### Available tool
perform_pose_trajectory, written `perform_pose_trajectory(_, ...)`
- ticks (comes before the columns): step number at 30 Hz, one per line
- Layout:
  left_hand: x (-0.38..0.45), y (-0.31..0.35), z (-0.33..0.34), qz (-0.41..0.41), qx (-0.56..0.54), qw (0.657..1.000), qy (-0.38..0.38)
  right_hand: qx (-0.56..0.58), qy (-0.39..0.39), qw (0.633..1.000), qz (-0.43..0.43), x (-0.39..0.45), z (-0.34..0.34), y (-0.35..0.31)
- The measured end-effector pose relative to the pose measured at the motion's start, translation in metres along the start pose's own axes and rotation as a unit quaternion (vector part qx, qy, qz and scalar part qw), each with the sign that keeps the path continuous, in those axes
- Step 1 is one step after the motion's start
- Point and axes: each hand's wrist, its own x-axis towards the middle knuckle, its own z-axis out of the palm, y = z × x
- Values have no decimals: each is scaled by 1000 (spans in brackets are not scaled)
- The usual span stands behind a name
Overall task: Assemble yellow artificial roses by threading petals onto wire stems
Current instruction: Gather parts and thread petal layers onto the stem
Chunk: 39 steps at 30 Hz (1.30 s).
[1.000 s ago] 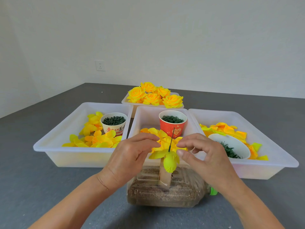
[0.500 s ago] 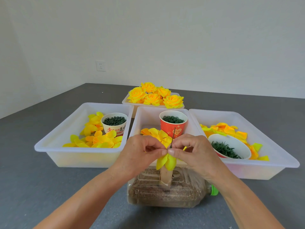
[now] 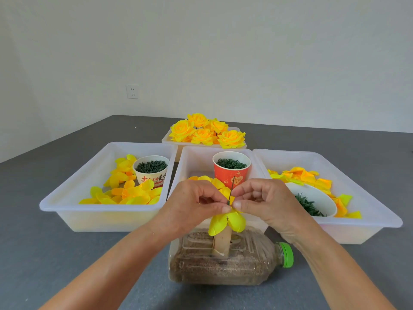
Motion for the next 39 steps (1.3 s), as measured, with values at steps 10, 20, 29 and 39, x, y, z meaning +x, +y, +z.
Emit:
perform_pose_trajectory(10, 17, -1, -12, -30, -28, 992, -118, 3, 60, 998, 31, 34, -10, 9)
perform_pose_trajectory(20, 57, -23, -35, -54, -80, 986, -140, -97, 106, 988, 63, 110, -23, 26)
perform_pose_trajectory(29, 100, -81, -22, -75, 69, 995, -16, -360, 48, 928, 78, 184, -8, 60)
perform_pose_trajectory(39, 100, -93, -21, -77, 114, 990, -32, -548, 26, 825, 133, 229, 1, 100)
